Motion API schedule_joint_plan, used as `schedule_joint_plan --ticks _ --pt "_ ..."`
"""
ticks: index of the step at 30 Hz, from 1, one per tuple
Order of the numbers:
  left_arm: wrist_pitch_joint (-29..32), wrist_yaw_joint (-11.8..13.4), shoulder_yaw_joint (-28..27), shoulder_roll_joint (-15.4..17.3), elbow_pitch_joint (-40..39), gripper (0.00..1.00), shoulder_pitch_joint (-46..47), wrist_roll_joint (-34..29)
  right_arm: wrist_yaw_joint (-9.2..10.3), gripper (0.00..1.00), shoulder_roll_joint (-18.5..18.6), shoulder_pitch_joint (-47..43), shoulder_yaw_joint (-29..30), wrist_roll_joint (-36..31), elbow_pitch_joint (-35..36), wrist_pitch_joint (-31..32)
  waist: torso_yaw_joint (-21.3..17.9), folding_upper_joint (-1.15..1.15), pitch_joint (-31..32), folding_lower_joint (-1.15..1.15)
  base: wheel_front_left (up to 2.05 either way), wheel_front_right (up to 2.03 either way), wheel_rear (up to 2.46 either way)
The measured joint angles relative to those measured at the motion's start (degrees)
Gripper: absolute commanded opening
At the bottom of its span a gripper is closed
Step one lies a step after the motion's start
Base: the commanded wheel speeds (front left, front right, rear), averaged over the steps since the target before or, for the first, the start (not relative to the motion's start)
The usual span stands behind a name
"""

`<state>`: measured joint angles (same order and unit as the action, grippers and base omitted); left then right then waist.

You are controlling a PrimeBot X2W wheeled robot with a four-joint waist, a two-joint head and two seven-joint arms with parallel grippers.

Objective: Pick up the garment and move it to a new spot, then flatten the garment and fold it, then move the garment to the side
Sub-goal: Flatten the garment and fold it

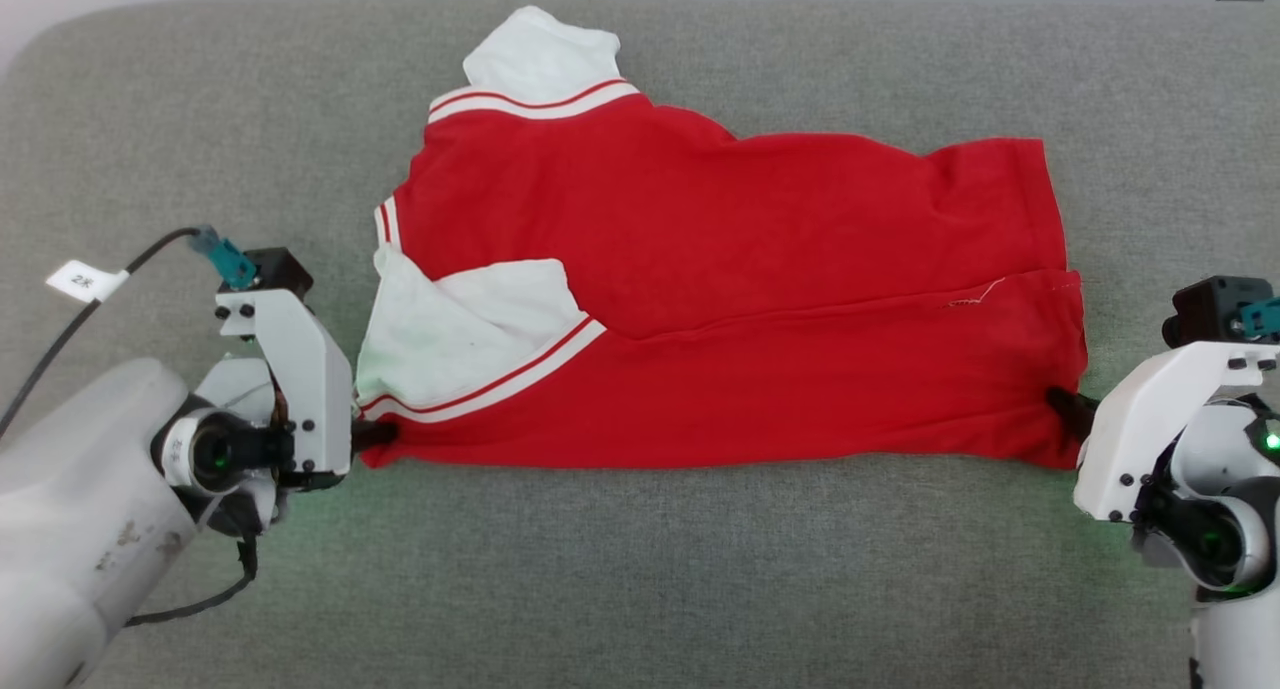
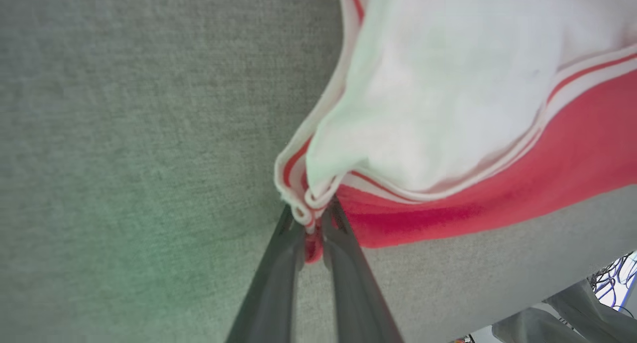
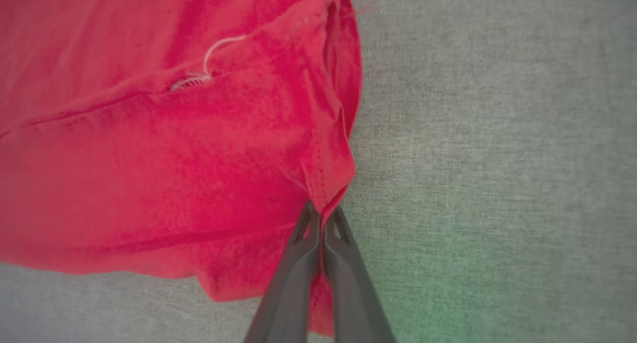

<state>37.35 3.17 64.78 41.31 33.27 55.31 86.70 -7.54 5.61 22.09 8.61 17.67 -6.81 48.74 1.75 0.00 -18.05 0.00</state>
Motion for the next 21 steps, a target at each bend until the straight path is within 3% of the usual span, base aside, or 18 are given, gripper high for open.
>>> schedule_joint_plan --ticks 5,14,21 --pt "1.07 2.14 0.6 2.83 -4.54 0.0 -0.22 -0.45 0.0 0.0 1.66 -0.68 -0.76 2.41 3.59 4.09 0.08 0.0 1.23 0.0 0.0 0.0 0.0" --pt "2.68 8.88 1.59 12.29 -21.95 0.0 -3.52 -1.26 0.0 0.0 4.65 -6.33 -0.54 5.77 12.73 10.56 0.35 0.0 3.24 0.0 0.0 0.0 0.0" --pt "1.56 14.11 3.03 16.53 -33.05 0.0 -8.54 -1.0 0.0 0.0 2.94 -13.41 2.11 6.36 17.01 12.88 0.52 0.0 3.55 0.0 0.0 0.0 0.0"
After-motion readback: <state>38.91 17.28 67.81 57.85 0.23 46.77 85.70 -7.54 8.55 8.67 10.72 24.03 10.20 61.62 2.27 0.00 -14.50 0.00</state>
